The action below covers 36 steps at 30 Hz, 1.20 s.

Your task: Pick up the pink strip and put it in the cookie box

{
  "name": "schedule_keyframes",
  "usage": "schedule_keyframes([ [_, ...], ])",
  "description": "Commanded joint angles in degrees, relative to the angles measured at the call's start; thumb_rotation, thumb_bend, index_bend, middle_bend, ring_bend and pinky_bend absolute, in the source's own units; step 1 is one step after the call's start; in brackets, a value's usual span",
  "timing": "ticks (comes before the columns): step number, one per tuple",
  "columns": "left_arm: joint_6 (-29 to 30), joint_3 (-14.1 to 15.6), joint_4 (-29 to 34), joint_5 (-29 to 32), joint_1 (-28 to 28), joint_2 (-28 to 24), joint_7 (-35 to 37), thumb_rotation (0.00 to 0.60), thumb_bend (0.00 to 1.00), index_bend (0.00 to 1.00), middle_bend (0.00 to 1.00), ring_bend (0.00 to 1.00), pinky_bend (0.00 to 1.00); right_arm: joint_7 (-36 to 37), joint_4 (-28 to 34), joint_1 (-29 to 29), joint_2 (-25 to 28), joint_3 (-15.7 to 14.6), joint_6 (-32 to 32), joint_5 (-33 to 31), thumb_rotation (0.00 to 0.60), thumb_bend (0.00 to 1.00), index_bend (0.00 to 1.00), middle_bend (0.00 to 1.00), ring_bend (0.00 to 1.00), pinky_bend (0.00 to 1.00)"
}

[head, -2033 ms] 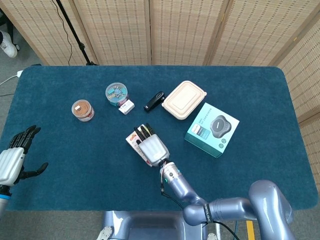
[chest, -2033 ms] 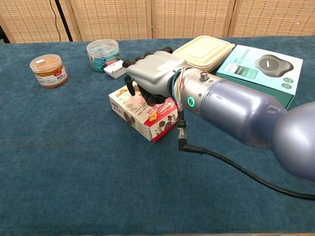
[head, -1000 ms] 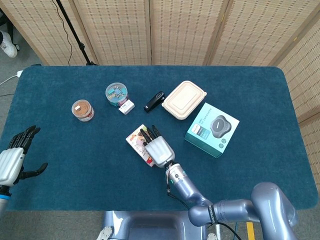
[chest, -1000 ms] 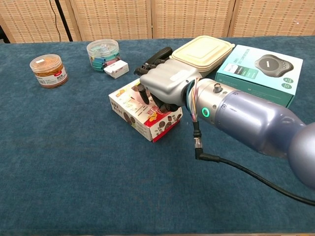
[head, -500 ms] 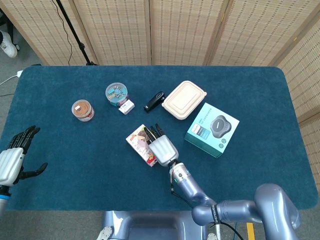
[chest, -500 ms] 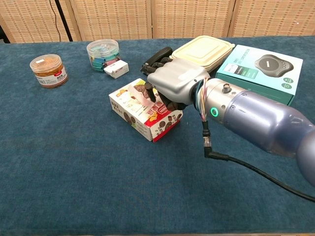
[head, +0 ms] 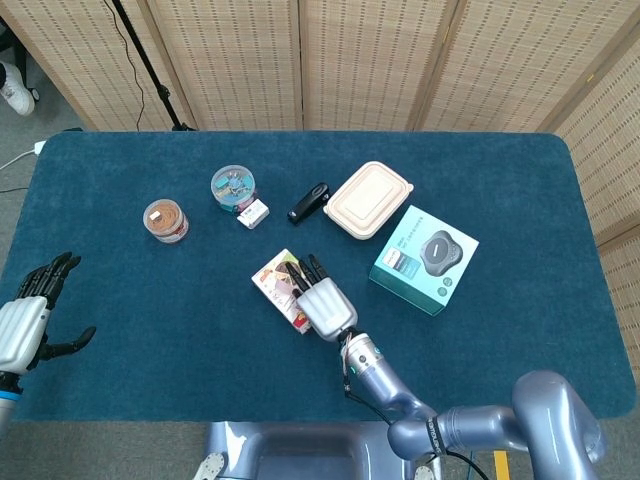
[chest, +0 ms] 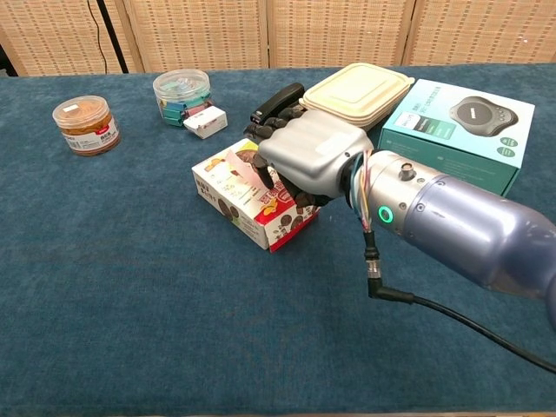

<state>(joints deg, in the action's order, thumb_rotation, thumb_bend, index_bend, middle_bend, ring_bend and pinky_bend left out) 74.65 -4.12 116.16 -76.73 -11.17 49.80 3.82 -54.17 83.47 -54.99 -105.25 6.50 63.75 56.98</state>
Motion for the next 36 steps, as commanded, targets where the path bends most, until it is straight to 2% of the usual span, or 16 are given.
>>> schedule_keyframes([
  [1, -0.1, 0.0, 0.0, 0.0, -0.1, 0.0, 0.0, 0.6, 0.26, 0.0, 0.0, 0.0, 0.0, -0.3, -0.4, 0.0, -0.5, 0.1, 0.1, 0.5, 0.6, 1.0, 0.38, 0.0, 0.0, 0.0],
  [12, -0.2, 0.0, -0.2, -0.1, 0.0, -0.2, 0.6, 0.6, 0.26, 0.0, 0.0, 0.0, 0.0, -1.9, -1.2, -0.1, -0.6, 2.3, -0.6, -1.2, 0.6, 1.0, 0.38, 0.0, 0.0, 0.0],
  [22, -0.3, 0.0, -0.3, -0.2, 0.0, -0.3, 0.8, 0.6, 0.26, 0.0, 0.0, 0.0, 0.0, -3.3, 0.6, 0.0, -1.5, 1.0, 0.1, 1.5, 0.6, 1.0, 0.39, 0.0, 0.0, 0.0],
  [30, -0.5, 0.0, -0.4, -0.1, -0.1, -0.4, 1.2, 0.6, 0.26, 0.0, 0.0, 0.0, 0.0, -4.0, -0.6, -0.1, -1.6, 2.4, -0.4, 0.5, 0.6, 1.0, 0.38, 0.0, 0.0, 0.0],
  [36, -0.5, 0.1, -0.4, -0.3, -0.1, -0.4, 1.0, 0.6, 0.26, 0.0, 0.0, 0.0, 0.0, -3.8, -1.6, 0.2, -1.5, 2.4, -1.0, -0.4, 0.6, 1.0, 0.38, 0.0, 0.0, 0.0],
])
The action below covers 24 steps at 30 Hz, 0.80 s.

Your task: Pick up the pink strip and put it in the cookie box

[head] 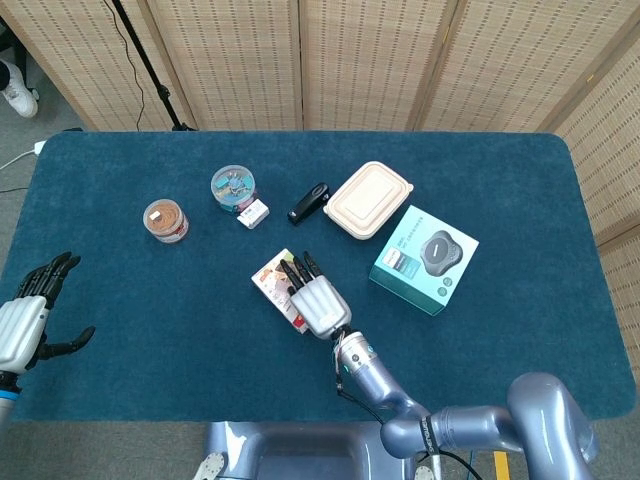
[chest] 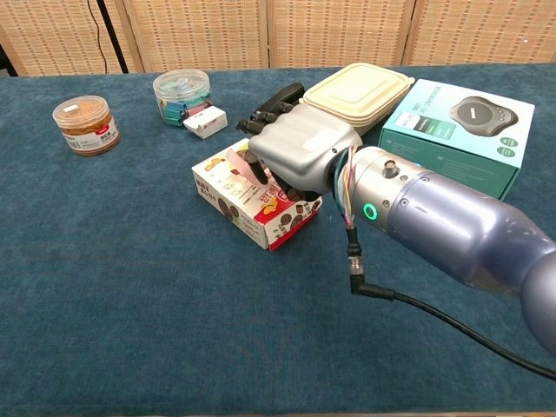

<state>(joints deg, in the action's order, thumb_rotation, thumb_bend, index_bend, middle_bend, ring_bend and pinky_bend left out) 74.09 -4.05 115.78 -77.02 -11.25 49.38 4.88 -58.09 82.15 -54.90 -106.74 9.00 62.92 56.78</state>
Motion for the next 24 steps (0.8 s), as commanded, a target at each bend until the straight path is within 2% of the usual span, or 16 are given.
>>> schedule_keyframes([
  [1, 0.1, 0.0, 0.1, 0.0, 0.0, 0.0, -0.1, 0.6, 0.26, 0.0, 0.0, 0.0, 0.0, 0.2, -0.3, 0.2, 0.0, -0.2, -0.2, -0.1, 0.6, 1.0, 0.38, 0.0, 0.0, 0.0],
  [11, 0.0, 0.1, 0.0, 0.0, 0.1, 0.1, -0.1, 0.6, 0.26, 0.0, 0.0, 0.0, 0.0, 1.0, 1.6, 0.7, -0.7, -1.4, 0.6, 3.3, 0.6, 1.0, 0.38, 0.0, 0.0, 0.0],
  [24, -0.2, 0.1, -0.1, -0.2, 0.0, -0.1, 0.2, 0.6, 0.26, 0.0, 0.0, 0.0, 0.0, 0.4, -0.8, 0.7, -1.4, -0.1, -0.4, 1.5, 0.6, 1.0, 0.38, 0.0, 0.0, 0.0],
])
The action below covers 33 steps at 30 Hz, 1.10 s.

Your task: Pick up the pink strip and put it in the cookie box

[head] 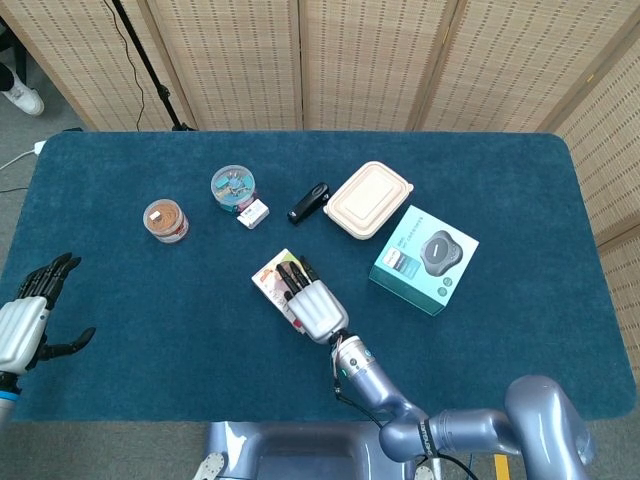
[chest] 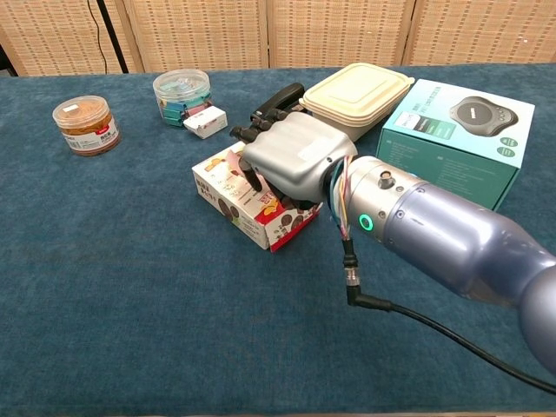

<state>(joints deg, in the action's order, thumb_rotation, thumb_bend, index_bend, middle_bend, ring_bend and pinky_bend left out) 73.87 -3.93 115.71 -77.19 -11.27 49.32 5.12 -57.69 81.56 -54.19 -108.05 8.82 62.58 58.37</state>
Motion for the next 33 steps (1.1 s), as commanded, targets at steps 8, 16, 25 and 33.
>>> schedule_keyframes([
  [8, 0.1, 0.1, 0.0, 0.0, 0.1, 0.0, 0.1, 0.6, 0.26, 0.0, 0.0, 0.0, 0.0, -0.6, -1.5, -0.1, 0.0, 0.7, -0.2, -0.6, 0.6, 1.0, 0.38, 0.0, 0.0, 0.0],
  [16, 0.2, 0.1, 0.0, -0.2, 0.2, -0.1, 0.5, 0.6, 0.26, 0.0, 0.0, 0.0, 0.0, -0.9, -1.7, 0.1, 0.4, 0.8, -0.4, -1.2, 0.6, 1.0, 0.39, 0.0, 0.0, 0.0],
  [25, 0.2, 0.1, -0.1, -0.3, 0.2, -0.2, 0.6, 0.6, 0.26, 0.0, 0.0, 0.0, 0.0, -1.0, -0.1, 0.4, -0.6, -0.9, 0.2, 1.1, 0.6, 1.0, 0.39, 0.0, 0.0, 0.0],
  [33, 0.0, 0.0, -0.2, -0.2, 0.1, -0.3, 0.9, 0.6, 0.26, 0.0, 0.0, 0.0, 0.0, -1.2, 1.9, 0.7, -0.2, -0.9, 1.3, 3.2, 0.6, 1.0, 0.39, 0.0, 0.0, 0.0],
])
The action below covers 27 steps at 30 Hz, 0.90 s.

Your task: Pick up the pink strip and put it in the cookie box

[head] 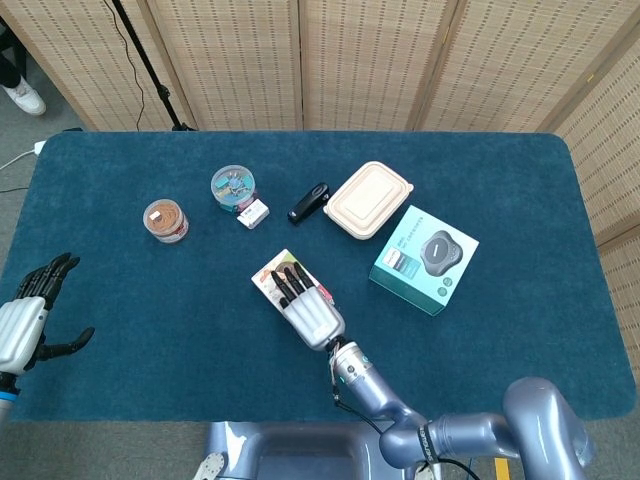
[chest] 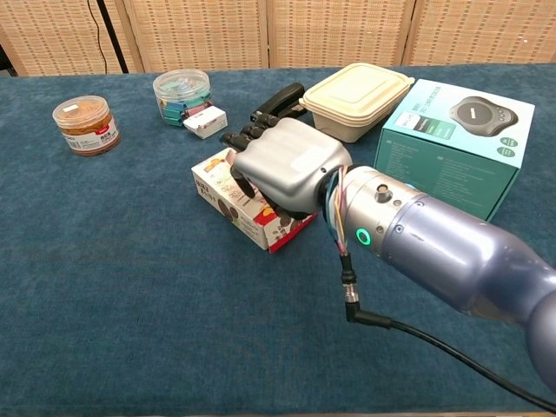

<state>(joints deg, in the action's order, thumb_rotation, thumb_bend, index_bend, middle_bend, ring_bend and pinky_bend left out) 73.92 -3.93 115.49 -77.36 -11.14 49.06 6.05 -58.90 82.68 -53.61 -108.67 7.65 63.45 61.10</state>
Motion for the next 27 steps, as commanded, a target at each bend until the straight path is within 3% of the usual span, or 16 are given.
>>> schedule_keyframes([
  [1, -0.1, 0.0, 0.0, 0.0, 0.0, 0.0, 0.0, 0.6, 0.26, 0.0, 0.0, 0.0, 0.0, 0.1, 1.2, 0.1, 0.7, 0.4, 0.6, 0.7, 0.6, 1.0, 0.38, 0.0, 0.0, 0.0],
  [4, -0.1, -0.1, -0.1, 0.1, 0.0, -0.1, 0.2, 0.6, 0.26, 0.0, 0.0, 0.0, 0.0, 1.0, 3.1, 0.5, 2.2, 0.7, 1.1, 1.8, 0.6, 1.0, 0.33, 0.0, 0.0, 0.0],
  [6, -0.1, -0.1, -0.1, 0.1, 0.0, -0.2, 0.5, 0.6, 0.26, 0.0, 0.0, 0.0, 0.0, 2.9, 5.3, 1.0, 4.1, 0.5, 1.3, 3.6, 0.6, 0.89, 0.24, 0.0, 0.0, 0.0],
  [8, -0.1, -0.1, -0.2, -0.1, 0.0, -0.2, 0.9, 0.6, 0.26, 0.0, 0.0, 0.0, 0.0, 4.3, 6.8, 1.6, 6.0, 0.1, 1.9, 5.4, 0.6, 0.48, 0.09, 0.0, 0.0, 0.0],
  [10, 0.0, 0.0, -0.2, -0.2, 0.1, -0.3, 1.1, 0.6, 0.26, 0.0, 0.0, 0.0, 0.0, 6.4, 8.7, 2.4, 8.2, -0.5, 2.7, 7.7, 0.6, 0.2, 0.01, 0.0, 0.0, 0.0],
  [11, 0.2, 0.0, -0.2, -0.4, 0.2, -0.3, 1.0, 0.6, 0.26, 0.0, 0.0, 0.0, 0.0, 8.1, 10.1, 3.3, 9.9, -0.9, 3.6, 9.4, 0.6, 0.11, 0.0, 0.0, 0.0, 0.0],
  [16, 1.0, 0.7, -0.3, -1.1, 0.9, 0.2, -0.1, 0.6, 0.26, 0.0, 0.0, 0.0, 0.0, 13.4, 14.5, 6.6, 16.5, -2.7, 7.4, 15.3, 0.6, 0.0, 0.0, 0.0, 0.0, 0.0],
  [20, 1.9, 1.7, -0.7, -2.2, 1.8, 0.7, -1.0, 0.6, 0.26, 0.0, 0.0, 0.0, 0.0, 19.4, 16.8, 9.7, 22.1, -4.4, 10.3, 19.8, 0.6, 0.0, 0.0, 0.0, 0.0, 0.0],
  [27, 7.0, 4.6, -4.2, -9.9, 5.3, 2.8, 1.6, 0.6, 0.26, 0.0, 0.0, 0.0, 0.0, 33.5, 15.2, 16.8, 30.8, -8.6, 16.7, 26.4, 0.6, 0.0, 0.0, 0.0, 0.0, 0.0],
])
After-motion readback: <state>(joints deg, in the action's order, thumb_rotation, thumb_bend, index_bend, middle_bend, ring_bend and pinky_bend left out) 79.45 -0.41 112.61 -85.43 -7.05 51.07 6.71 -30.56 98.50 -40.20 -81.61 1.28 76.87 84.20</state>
